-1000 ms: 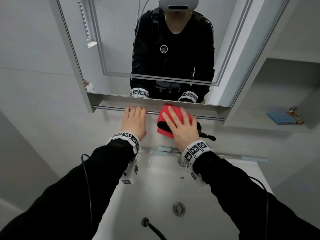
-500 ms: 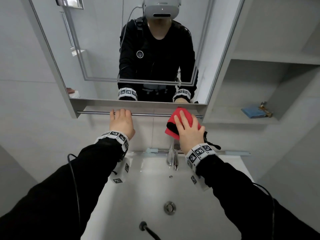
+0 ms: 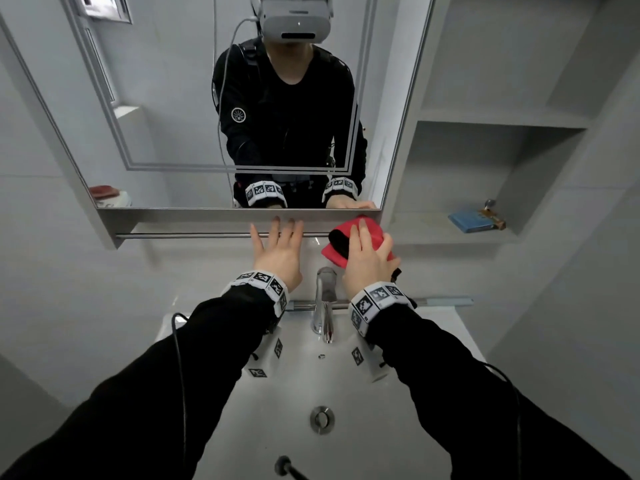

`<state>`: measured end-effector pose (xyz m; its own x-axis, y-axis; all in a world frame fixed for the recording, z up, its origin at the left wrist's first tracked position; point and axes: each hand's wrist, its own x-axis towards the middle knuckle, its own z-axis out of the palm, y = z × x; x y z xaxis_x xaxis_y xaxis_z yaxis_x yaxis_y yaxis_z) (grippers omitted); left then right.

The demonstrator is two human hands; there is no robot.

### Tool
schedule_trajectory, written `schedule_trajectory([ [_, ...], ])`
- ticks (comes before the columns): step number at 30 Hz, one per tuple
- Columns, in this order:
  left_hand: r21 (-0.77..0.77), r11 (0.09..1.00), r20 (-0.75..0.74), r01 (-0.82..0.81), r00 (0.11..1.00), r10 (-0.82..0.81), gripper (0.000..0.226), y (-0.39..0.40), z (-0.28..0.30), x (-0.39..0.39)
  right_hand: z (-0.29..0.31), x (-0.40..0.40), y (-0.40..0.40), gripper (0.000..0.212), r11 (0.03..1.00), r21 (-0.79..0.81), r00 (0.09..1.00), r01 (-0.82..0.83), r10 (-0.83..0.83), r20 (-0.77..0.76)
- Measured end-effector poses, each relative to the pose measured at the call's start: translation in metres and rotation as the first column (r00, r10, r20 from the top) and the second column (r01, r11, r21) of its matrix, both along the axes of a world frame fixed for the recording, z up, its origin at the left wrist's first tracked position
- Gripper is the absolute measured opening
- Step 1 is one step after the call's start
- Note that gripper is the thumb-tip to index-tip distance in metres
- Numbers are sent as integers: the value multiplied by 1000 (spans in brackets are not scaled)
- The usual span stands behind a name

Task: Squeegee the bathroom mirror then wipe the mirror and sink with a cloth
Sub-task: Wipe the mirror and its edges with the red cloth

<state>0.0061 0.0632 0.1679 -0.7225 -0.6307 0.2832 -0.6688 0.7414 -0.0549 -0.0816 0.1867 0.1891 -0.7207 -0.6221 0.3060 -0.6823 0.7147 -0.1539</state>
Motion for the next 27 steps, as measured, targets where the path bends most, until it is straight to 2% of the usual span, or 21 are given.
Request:
schedule_trajectory([
  [7,-10,1000,21,-21,1000,21,98,-3,-8,0,-23,-6,10,68,995,70,992,-70,77,-101],
  [11,13,1000,41,-27,999,27,98,-2,-5,0,-40,-12,25,79,989,61,990,-131,134,-41],
  [13,28,999,50,-21,999,19,98,-1,-3,1,-44,-18,32,89,981,-65,978,-183,189,86],
  [15,44,999,48,-12,999,10,98,-1,0,1,-45,-25,38,92,929,-317,921,-192,283,269],
  [16,49,999,45,-8,999,6,98,-1,1,3,-43,-27,42,90,874,-465,858,-141,342,383],
  [18,49,999,39,3,999,-4,98,0,2,5,-39,-28,50,86,751,-652,648,102,448,616],
  [20,55,998,29,14,999,-15,97,1,2,6,-39,-26,58,75,676,-630,399,382,494,772],
  [23,90,996,-15,23,1000,-22,94,1,4,7,-36,-22,69,34,613,-432,-2,661,578,816],
  [24,106,994,-30,27,999,-24,93,0,5,7,-35,-20,72,26,621,-385,-82,683,589,804],
  [25,122,992,-43,32,999,-27,93,0,6,7,-34,-19,75,20,629,-362,-125,688,594,795],
  [27,158,987,-80,39,996,-27,90,0,7,6,-33,-20,78,12,621,-362,-135,695,608,783],
])
